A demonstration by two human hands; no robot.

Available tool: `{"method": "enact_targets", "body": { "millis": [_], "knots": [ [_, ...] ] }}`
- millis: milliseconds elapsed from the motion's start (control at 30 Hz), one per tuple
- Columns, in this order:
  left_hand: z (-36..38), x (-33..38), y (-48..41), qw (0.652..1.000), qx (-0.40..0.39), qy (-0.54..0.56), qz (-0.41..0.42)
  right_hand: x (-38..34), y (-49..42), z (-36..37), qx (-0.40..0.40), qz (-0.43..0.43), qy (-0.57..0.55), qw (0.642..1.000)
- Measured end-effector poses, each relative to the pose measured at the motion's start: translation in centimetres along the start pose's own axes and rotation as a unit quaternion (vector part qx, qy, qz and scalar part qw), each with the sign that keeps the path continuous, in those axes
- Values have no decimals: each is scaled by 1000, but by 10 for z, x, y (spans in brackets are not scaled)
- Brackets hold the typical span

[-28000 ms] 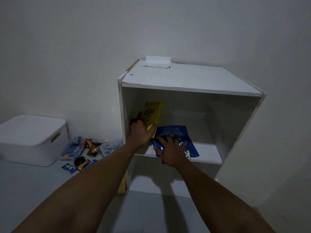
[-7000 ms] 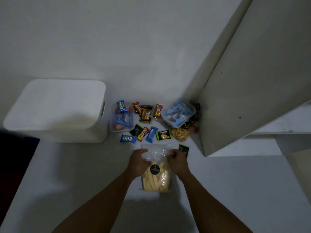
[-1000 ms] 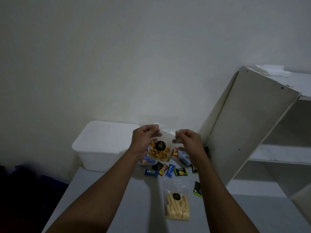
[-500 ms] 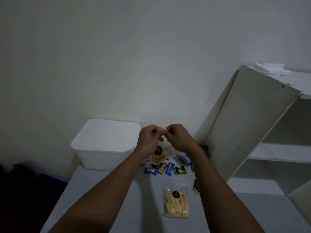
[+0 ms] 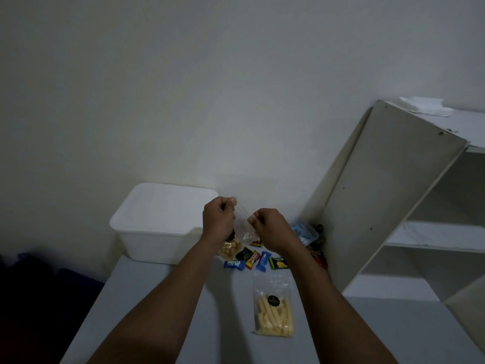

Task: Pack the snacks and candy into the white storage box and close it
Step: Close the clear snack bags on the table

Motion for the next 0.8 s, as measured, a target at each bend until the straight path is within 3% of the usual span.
{"method": "enact_targets", "body": {
  "millis": [333, 433, 500, 633, 800],
  "knots": [
    [10, -33, 8, 998, 8, 38, -57, 50, 5, -8, 76, 142, 122, 979],
    [17, -41, 11, 994, 2, 67, -91, 52, 16, -10, 102, 94, -63, 988],
    [23, -47, 13, 987, 3, 103, -121, 59, 27, -3, 83, 80, -211, 971],
    [36, -66, 21, 967, 18, 175, -184, 89, 42, 32, 11, 104, -227, 968],
    [55, -110, 44, 974, -65, 107, -187, 146, 60, 57, 50, 243, -316, 916]
  ]
}}
Point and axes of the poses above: each hand's wrist, its own y-axis away from the middle knuckle, its own z-axis out of the palm, x = y × z, the point moved 9 cm from there along -y, towards the middle knuckle, and after that the axes turned 3 degrees about z, right-handed, at the moved point
